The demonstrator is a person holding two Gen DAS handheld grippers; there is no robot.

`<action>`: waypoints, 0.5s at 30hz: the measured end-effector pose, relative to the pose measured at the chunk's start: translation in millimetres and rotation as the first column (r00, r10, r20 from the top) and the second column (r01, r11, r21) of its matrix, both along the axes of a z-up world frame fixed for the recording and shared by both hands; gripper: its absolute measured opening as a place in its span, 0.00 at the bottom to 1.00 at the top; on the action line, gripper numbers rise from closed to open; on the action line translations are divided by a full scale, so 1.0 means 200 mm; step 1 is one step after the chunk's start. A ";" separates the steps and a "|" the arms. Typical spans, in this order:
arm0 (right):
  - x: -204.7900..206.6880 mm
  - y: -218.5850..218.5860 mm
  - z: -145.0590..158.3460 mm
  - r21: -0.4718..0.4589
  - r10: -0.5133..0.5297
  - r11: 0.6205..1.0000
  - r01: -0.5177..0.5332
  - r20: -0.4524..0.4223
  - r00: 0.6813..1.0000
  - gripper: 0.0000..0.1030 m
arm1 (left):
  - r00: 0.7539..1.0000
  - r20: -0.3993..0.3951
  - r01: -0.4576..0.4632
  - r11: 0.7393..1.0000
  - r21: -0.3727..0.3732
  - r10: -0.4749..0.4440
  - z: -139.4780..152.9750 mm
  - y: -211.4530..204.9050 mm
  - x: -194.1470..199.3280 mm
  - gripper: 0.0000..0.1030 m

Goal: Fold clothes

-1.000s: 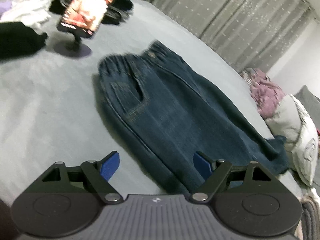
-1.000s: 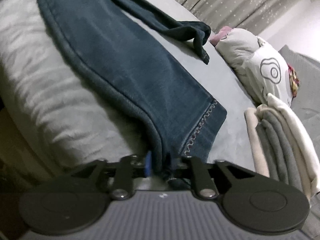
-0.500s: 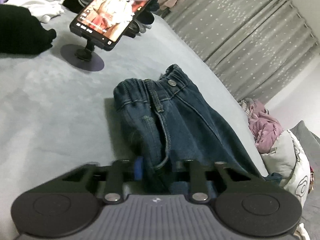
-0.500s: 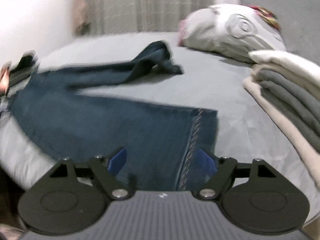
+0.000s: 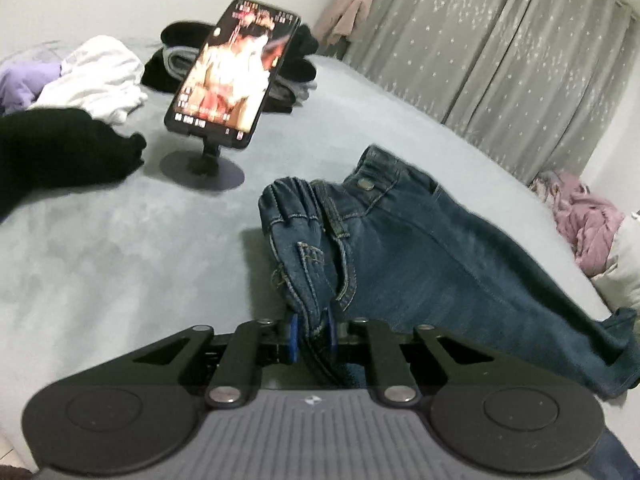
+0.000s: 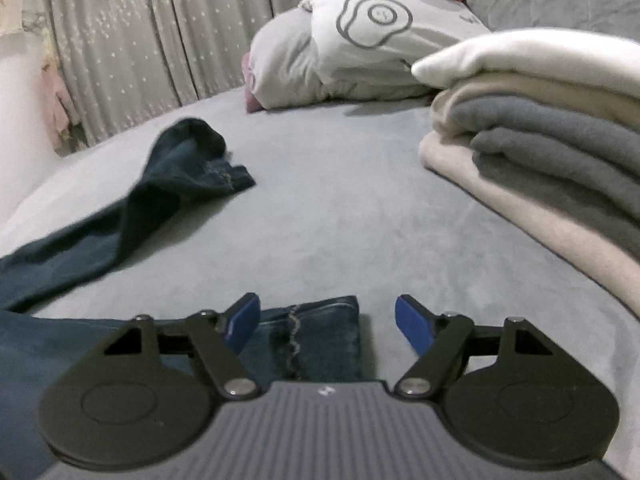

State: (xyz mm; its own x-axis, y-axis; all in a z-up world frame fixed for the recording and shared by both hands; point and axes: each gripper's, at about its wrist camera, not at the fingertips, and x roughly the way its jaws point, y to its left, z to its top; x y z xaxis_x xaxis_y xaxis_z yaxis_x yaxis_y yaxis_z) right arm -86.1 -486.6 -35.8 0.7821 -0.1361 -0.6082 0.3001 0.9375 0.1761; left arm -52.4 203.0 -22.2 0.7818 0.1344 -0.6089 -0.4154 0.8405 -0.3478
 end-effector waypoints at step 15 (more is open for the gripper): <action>0.11 0.03 -0.03 -0.171 -0.028 0.985 0.027 -0.003 1.000 0.25 | 1.000 -0.019 0.015 0.997 0.078 -0.014 -0.03 -0.04 0.02 0.21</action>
